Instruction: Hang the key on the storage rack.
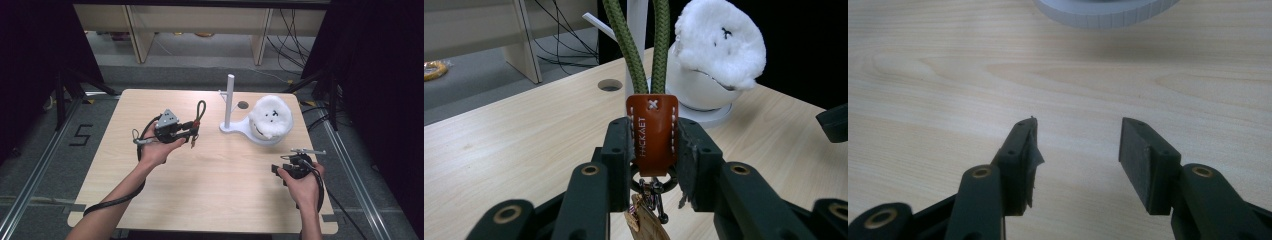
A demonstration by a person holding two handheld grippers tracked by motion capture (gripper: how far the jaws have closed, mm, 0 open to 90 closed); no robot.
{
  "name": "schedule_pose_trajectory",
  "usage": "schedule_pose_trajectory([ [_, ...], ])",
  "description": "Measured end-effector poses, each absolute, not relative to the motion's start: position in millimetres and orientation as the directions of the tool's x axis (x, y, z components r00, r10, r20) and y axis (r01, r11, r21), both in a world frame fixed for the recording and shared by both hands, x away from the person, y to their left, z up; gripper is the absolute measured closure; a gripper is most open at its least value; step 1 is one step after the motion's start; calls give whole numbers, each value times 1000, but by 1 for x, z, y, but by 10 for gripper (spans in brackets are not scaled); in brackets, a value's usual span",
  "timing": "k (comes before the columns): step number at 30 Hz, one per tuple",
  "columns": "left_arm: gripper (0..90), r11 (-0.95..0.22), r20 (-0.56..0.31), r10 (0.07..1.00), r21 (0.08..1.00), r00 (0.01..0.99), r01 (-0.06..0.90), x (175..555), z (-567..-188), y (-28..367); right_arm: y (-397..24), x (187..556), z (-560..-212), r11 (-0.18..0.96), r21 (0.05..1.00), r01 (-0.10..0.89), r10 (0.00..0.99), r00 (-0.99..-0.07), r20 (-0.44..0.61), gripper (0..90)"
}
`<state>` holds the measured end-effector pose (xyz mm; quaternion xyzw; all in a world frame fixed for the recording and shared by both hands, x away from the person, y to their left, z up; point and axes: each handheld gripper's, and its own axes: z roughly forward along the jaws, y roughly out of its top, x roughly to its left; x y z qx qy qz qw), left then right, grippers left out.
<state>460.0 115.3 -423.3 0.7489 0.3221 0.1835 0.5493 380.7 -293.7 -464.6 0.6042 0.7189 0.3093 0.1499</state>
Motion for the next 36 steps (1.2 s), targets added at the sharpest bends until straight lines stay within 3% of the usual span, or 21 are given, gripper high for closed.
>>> schedule_pose_trajectory([
  [36,681,-191,-58,676,949,734,252,478,-411,91,-294,379,-464,58,615,786,962,-208,175,500],
])
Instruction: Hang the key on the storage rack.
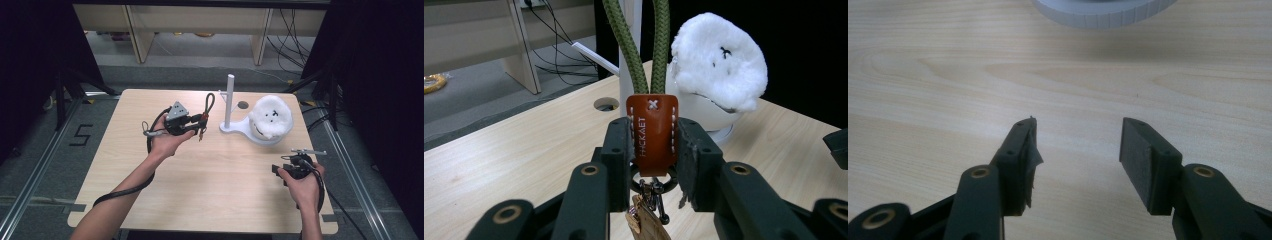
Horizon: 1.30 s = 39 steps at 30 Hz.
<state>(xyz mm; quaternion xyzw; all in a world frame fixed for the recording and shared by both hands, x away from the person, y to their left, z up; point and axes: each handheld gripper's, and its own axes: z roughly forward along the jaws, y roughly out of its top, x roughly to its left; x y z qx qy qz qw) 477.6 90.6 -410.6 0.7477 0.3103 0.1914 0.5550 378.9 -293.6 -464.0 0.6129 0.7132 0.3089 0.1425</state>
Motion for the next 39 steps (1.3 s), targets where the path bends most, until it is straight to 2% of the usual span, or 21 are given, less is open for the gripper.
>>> schedule_pose_trajectory([
  [39,680,-215,-53,683,938,728,271,501,-408,70,-294,379,-465,56,619,783,962,-209,177,498],
])
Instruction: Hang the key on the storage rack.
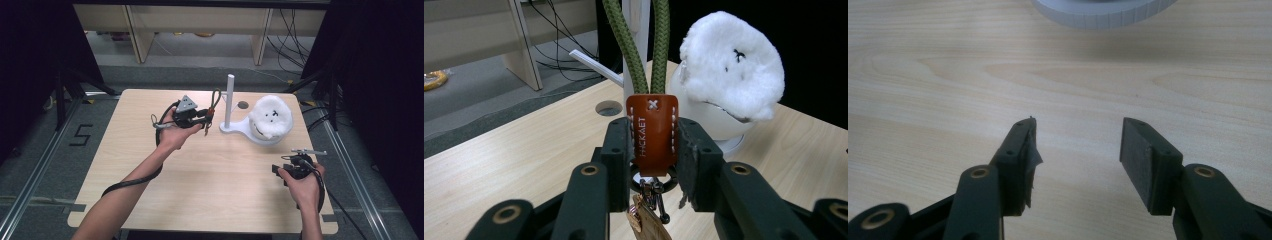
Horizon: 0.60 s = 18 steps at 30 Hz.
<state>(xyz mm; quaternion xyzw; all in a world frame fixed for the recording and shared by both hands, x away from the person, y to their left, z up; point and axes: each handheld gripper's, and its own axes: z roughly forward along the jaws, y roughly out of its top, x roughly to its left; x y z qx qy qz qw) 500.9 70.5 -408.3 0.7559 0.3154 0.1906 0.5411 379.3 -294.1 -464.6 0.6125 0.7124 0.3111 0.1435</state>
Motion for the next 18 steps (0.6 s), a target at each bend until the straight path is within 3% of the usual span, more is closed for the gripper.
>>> schedule_pose_trajectory([
  [11,679,-216,-68,687,931,723,293,508,-412,65,-293,380,-465,39,621,783,964,-194,184,497],
  [12,679,-220,-64,686,931,725,290,509,-412,64,-287,377,-463,-31,579,815,962,-132,238,497],
  [13,679,-219,-65,686,931,725,291,509,-412,63,-287,377,-463,-31,579,815,962,-132,238,497],
  [14,679,-221,-65,685,931,725,292,509,-412,63,-294,379,-466,59,625,779,961,-212,174,497],
  [18,679,-220,-70,687,928,723,299,511,-413,60,-294,379,-465,58,616,785,963,-208,174,497],
])
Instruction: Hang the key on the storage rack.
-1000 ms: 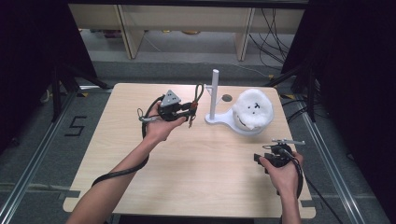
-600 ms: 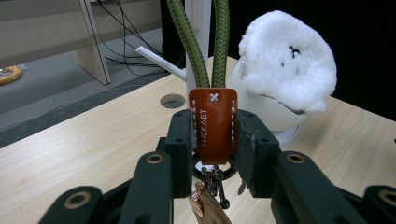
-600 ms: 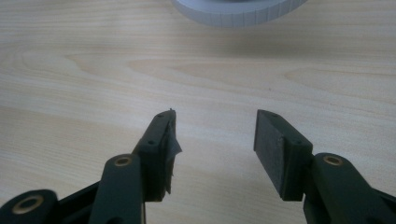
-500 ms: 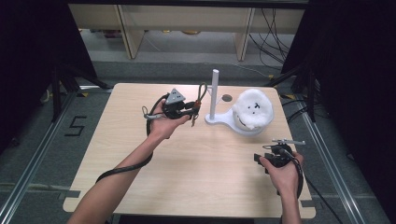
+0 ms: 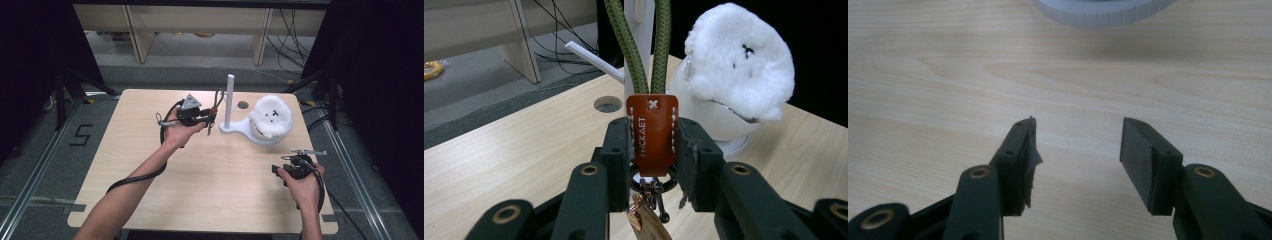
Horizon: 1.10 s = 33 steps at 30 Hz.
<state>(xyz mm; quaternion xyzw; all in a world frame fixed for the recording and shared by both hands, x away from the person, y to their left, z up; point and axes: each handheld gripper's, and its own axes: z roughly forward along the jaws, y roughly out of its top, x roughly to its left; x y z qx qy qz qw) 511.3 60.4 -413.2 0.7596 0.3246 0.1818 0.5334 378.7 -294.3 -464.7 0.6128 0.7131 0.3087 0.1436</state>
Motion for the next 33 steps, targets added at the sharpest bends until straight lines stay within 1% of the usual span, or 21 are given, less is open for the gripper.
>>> schedule_pose_trajectory([
  [4,679,-216,-74,685,929,725,299,513,-415,58,-294,379,-465,51,618,785,961,-206,183,497],
  [5,679,-213,-93,690,922,717,324,512,-415,57,-290,378,-463,-5,591,807,964,-153,216,497],
  [7,679,-209,-98,693,921,715,329,512,-415,56,-288,377,-463,-22,586,810,964,-138,226,497],
  [9,678,-213,-96,693,920,715,330,513,-416,56,-294,379,-466,42,618,785,963,-198,185,496],
  [10,678,-213,-96,693,920,715,330,513,-416,56,-295,380,-467,56,625,778,961,-212,179,496],
  [13,677,-217,-92,694,919,714,330,513,-418,55,-295,380,-467,60,628,776,961,-215,175,496],
  [14,676,-225,-81,686,922,723,317,515,-418,54,-294,380,-466,47,620,783,963,-201,180,496],
  [15,675,-224,-83,687,921,722,319,515,-419,54,-288,378,-462,-18,592,806,959,-154,239,495],
  [17,674,-221,-90,695,917,713,331,515,-419,53,-289,378,-463,-14,596,803,956,-164,243,495],
  [18,673,-222,-88,697,917,711,332,515,-420,52,-294,379,-466,44,617,786,960,-205,192,495],
  [19,672,-223,-88,697,917,711,332,515,-421,52,-294,379,-466,53,611,790,961,-207,183,495],
  [24,661,-224,-87,699,916,710,332,517,-422,51,-294,378,-465,60,616,786,962,-210,175,494],
  [25,645,-229,-87,698,913,711,337,517,-422,51,-295,379,-466,70,621,781,961,-219,167,494],
  [29,602,-231,-87,693,913,715,335,515,-424,57,-295,379,-466,54,618,784,962,-207,177,494],
  [30,596,-239,-66,693,918,718,315,515,-424,60,-295,378,-466,54,616,786,963,-204,176,494],
  [33,581,-261,-43,683,918,729,299,513,-424,67,-295,378,-465,54,611,790,962,-205,180,494],
])
